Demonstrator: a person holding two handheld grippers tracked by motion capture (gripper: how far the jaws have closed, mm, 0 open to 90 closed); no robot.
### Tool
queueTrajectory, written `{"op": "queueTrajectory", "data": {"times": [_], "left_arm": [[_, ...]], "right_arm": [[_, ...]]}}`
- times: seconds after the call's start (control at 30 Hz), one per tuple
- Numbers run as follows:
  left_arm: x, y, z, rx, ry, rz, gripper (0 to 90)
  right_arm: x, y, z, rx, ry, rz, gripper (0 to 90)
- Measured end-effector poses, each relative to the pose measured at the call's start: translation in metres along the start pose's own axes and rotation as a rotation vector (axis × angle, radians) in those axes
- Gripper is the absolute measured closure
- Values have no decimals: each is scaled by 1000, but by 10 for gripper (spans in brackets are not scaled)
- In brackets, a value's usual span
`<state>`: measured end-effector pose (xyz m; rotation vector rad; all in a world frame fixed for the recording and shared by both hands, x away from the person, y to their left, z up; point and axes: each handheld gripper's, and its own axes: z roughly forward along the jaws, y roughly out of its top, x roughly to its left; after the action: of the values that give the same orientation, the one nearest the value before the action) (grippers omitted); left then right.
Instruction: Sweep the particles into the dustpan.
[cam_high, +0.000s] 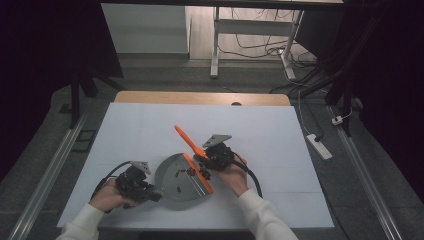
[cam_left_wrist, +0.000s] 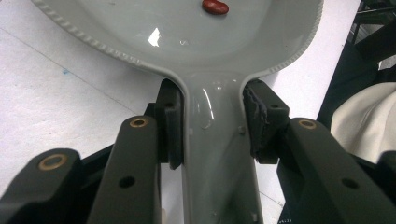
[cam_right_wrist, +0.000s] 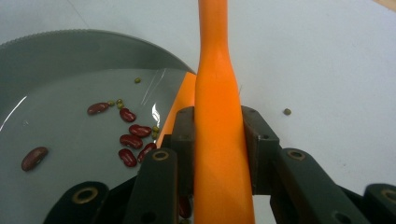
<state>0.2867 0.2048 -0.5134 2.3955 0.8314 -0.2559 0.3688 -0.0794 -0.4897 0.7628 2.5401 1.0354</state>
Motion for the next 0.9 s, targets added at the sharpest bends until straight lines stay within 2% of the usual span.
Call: {"op": "queueTrajectory", "data": {"times": [0.03, 0.07, 0.33, 0.47, 0.5, 0.53, 0.57, 0.6, 0.67, 0.7, 0.73, 0.8, 0.9], "left_arm": [[0, 0, 0, 0, 0, 0, 614], [0, 0, 0, 2, 2, 0, 614], [0, 0, 0, 2, 2, 0, 614], [1, 0, 0, 2, 0, -1, 614], [0, 0, 0, 2, 1, -1, 614], [1, 0, 0, 2, 1, -1, 613], [1, 0, 0, 2, 0, 0, 613], [1, 0, 0, 2, 1, 0, 613], [1, -1, 0, 4, 1, 2, 613], [1, -1, 0, 4, 1, 2, 613], [1, -1, 0, 5, -1, 0, 614], [1, -1, 0, 3, -1, -2, 614], [1, -1, 0, 3, 2, -1, 613]], "right_arm": [[1, 0, 0, -4, 5, 1, 699], [3, 0, 0, -7, 34, 12, 699], [15, 2, 2, -20, 34, -1, 700], [17, 4, 0, -55, 97, 40, 700], [19, 4, 0, -57, 108, 40, 701], [23, 6, 0, -65, 142, 34, 701], [23, 6, 0, -65, 142, 34, 701], [25, 7, -1, -71, 167, 32, 701], [26, 10, -4, -100, 210, 38, 701], [26, 11, -7, -111, 206, 31, 701], [25, 13, -12, -124, 168, 14, 701], [22, 14, -15, -132, 153, 15, 701], [12, 12, -20, -141, 122, 46, 701]]}}
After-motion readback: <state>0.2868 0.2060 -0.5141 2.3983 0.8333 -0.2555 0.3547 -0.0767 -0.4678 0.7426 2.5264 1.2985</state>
